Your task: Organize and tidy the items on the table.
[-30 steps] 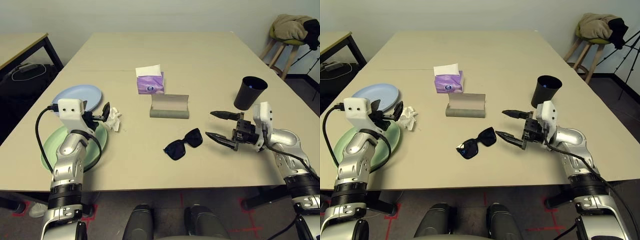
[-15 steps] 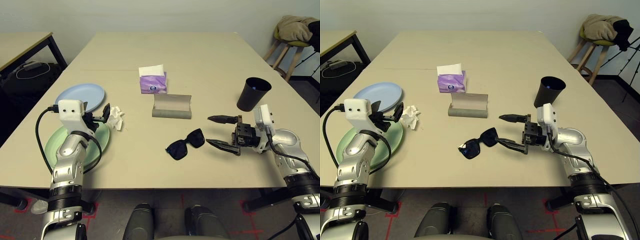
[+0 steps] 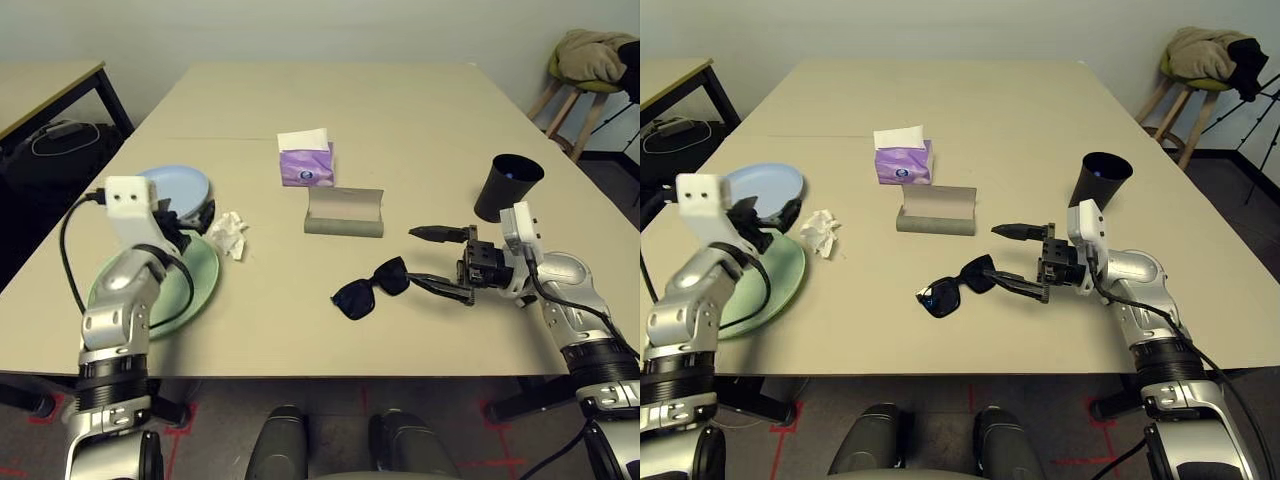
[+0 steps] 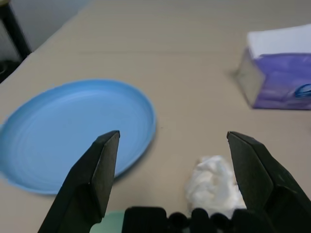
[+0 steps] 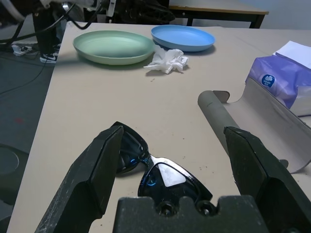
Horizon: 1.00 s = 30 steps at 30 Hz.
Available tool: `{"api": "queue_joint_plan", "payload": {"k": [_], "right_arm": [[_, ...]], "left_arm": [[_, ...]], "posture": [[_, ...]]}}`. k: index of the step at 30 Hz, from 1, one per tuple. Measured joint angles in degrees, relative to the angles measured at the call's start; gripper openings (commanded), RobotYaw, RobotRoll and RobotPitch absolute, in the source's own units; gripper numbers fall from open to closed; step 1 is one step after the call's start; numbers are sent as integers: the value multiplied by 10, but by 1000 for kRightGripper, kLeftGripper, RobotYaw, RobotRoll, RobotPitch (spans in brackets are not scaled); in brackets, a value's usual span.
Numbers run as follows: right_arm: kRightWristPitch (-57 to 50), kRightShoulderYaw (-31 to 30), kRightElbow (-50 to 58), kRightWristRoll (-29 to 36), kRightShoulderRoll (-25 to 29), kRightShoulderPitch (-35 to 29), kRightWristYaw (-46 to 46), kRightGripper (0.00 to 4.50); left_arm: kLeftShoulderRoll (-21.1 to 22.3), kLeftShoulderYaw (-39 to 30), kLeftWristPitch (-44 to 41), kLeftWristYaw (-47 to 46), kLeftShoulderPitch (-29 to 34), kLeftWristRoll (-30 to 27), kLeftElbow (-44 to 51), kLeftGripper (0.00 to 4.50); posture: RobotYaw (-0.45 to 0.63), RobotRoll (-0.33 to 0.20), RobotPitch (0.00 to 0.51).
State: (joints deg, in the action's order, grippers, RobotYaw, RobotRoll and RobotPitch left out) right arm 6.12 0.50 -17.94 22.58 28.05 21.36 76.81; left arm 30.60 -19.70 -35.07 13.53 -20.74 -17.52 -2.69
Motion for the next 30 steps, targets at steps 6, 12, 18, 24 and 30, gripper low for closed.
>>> {"api": "queue_joint_plan", "payload": {"k": [6,12,18,24,30], "right_arm": [[-13,-5,20,0,-1,2,-9,4481],[-27,-16,36,0,-1,3,-16,4481],[-30,-19,41,0,-1,4,-21,4481],[-36,-20,48,0,-1,4,-30,4481],[-45,-20,65,0,-1,6,-36,4481]], "left_arm": [[33,-23,-86,-9,-11,-5,-7,4500],[99,-29,-109,2,-32,4,-53,4500],[144,-29,-177,4,-35,12,-86,4500],[175,-29,-242,21,-35,12,-123,4500],[177,-29,-266,35,-33,10,-141,4500]], "posture": [[233,0,63],[236,0,63],[236,0,61],[233,0,60],[231,0,59]]}}
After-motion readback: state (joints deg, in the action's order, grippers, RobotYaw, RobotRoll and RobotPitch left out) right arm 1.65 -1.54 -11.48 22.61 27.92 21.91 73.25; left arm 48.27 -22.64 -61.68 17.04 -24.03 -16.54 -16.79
